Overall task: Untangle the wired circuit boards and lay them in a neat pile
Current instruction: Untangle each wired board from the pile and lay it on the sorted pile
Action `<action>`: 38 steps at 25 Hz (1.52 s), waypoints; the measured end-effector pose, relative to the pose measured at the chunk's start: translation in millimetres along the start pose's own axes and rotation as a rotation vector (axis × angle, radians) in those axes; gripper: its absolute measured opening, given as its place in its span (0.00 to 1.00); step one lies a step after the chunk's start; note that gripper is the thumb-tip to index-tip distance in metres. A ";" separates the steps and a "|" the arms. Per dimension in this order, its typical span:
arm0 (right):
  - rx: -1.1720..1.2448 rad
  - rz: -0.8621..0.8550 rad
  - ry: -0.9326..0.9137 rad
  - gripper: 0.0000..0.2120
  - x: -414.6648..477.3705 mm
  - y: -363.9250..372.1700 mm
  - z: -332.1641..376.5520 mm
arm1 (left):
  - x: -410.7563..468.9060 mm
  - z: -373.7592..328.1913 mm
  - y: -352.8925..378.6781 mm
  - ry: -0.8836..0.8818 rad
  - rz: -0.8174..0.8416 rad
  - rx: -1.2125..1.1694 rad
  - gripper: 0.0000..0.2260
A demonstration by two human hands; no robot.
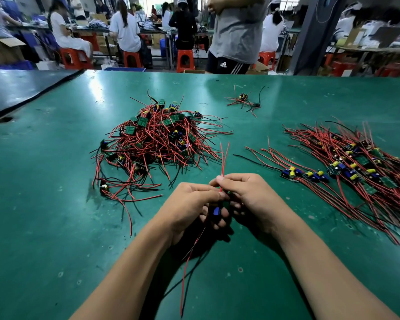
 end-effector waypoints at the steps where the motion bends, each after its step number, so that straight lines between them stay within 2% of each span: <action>1: -0.040 -0.072 -0.015 0.10 1.5 -9.0 0.6 | -0.2 2.4 2.2 -0.020 0.023 0.014 0.08; 4: -0.076 -0.244 -0.049 0.10 4.2 -33.7 4.4 | -1.8 9.1 7.2 -0.071 0.086 0.119 0.07; 7: 0.107 -0.293 -0.036 0.11 5.1 -44.9 3.9 | -2.4 11.2 8.5 -0.092 0.121 0.161 0.06; 13: 0.704 -0.094 0.113 0.11 6.0 -29.6 -1.0 | -0.9 11.5 7.9 -0.087 0.116 0.105 0.06; 15: 0.806 -0.035 0.132 0.11 3.9 -23.1 1.0 | -0.3 10.9 7.2 -0.088 0.117 0.103 0.06; 17: 0.803 -0.013 0.130 0.10 2.3 -20.5 2.9 | -0.8 11.2 6.0 -0.090 0.117 0.119 0.06; 19: 0.724 -0.042 0.114 0.13 2.5 -24.6 3.5 | -0.6 9.7 3.9 -0.068 0.081 0.107 0.06; 20: 0.667 -0.071 0.112 0.17 2.9 -27.9 2.4 | 0.0 7.7 2.5 -0.048 0.052 0.073 0.07; 23: 0.536 -0.164 0.137 0.27 3.3 -35.7 -5.0 | 1.2 2.0 -1.9 -0.024 -0.027 -0.074 0.18; 26: 0.484 -0.204 0.145 0.28 3.8 -38.7 -7.6 | 0.0 0.5 -2.8 -0.052 -0.038 -0.078 0.28; 29: 0.379 -0.223 0.120 0.26 1.4 -36.6 -2.9 | -0.3 0.2 -0.8 -0.058 -0.041 -0.158 0.32; 32: 0.023 -0.221 -0.007 0.24 -7.2 -24.5 13.8 | 3.1 -2.0 -4.2 -0.019 -0.065 -0.217 0.31; 34: -0.364 -0.193 -0.144 0.19 -13.6 -6.6 29.3 | 5.7 -3.6 -8.1 0.016 -0.075 -0.216 0.29; 36: -0.735 -0.281 -0.293 0.16 -17.6 0.4 41.7 | 7.3 -4.6 -13.2 0.049 -0.102 -0.207 0.28; 38: -0.807 -0.366 -0.344 0.13 -20.0 -4.4 47.2 | 8.3 -5.7 -14.3 0.072 -0.113 -0.226 0.27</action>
Point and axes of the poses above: each hand's wrist, its own x-axis towards the middle knuckle, its own y-axis out of the palm, z = x × y, the point moved 10 cm from there along x, towards the middle knuckle, and after that the axes turned 15 degrees about -x, right-handed, at the moved point
